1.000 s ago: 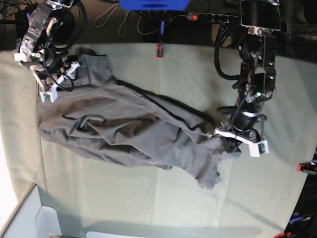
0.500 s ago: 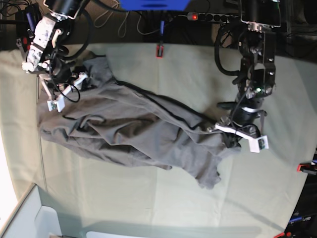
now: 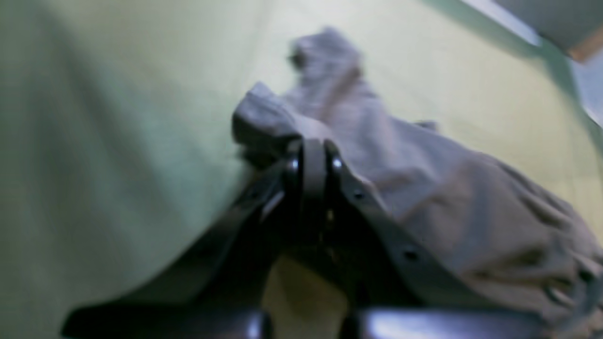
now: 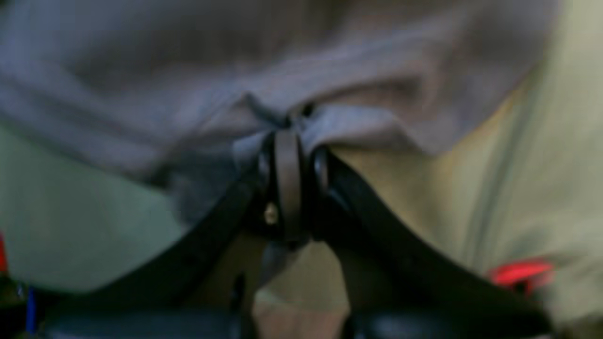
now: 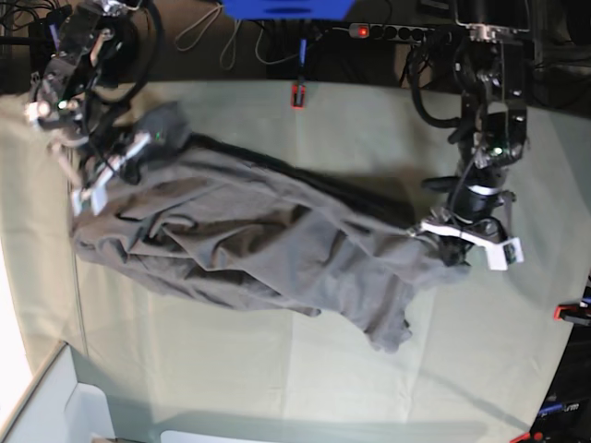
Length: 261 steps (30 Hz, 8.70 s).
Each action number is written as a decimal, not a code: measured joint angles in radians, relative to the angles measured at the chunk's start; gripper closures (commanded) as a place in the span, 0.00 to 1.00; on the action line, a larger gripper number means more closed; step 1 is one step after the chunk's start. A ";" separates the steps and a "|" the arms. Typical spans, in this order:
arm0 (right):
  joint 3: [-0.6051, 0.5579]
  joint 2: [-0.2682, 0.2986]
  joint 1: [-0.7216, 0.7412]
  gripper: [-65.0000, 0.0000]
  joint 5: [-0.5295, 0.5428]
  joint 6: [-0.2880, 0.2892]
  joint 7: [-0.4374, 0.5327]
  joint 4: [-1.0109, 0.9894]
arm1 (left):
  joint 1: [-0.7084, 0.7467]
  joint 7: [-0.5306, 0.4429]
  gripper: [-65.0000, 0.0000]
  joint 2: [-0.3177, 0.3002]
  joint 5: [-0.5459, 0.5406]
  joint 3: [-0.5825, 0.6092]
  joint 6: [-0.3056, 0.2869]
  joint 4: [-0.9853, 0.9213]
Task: Layout the t-shirt on the table in an organized manner, then fold the t-shirt properly
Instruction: 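Lift the t-shirt with both grippers, gathering it up, then raise the t-shirt high with both grippers and swing it down flat, then pull the shoulders of the t-shirt apart with both grippers to flatten it, then lift the shoulder edge with both grippers and fold it toward the hem, then lower the folded shoulder edge onto the shirt body with both grippers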
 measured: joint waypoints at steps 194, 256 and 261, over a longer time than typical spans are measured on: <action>0.232 -0.083 -0.364 1.00 0.097 0.105 0.357 0.077 | 0.397 -0.058 1.00 0.096 -0.011 -0.369 -0.023 0.167; 0.163 0.035 0.306 0.52 -0.195 0.105 0.361 -0.307 | -0.183 -0.063 0.48 -0.014 -0.003 -0.136 -0.012 -0.253; 0.175 0.006 0.201 0.51 -0.201 0.105 0.345 -0.220 | -0.081 -0.068 0.48 -0.013 0.000 -0.138 -0.005 -0.280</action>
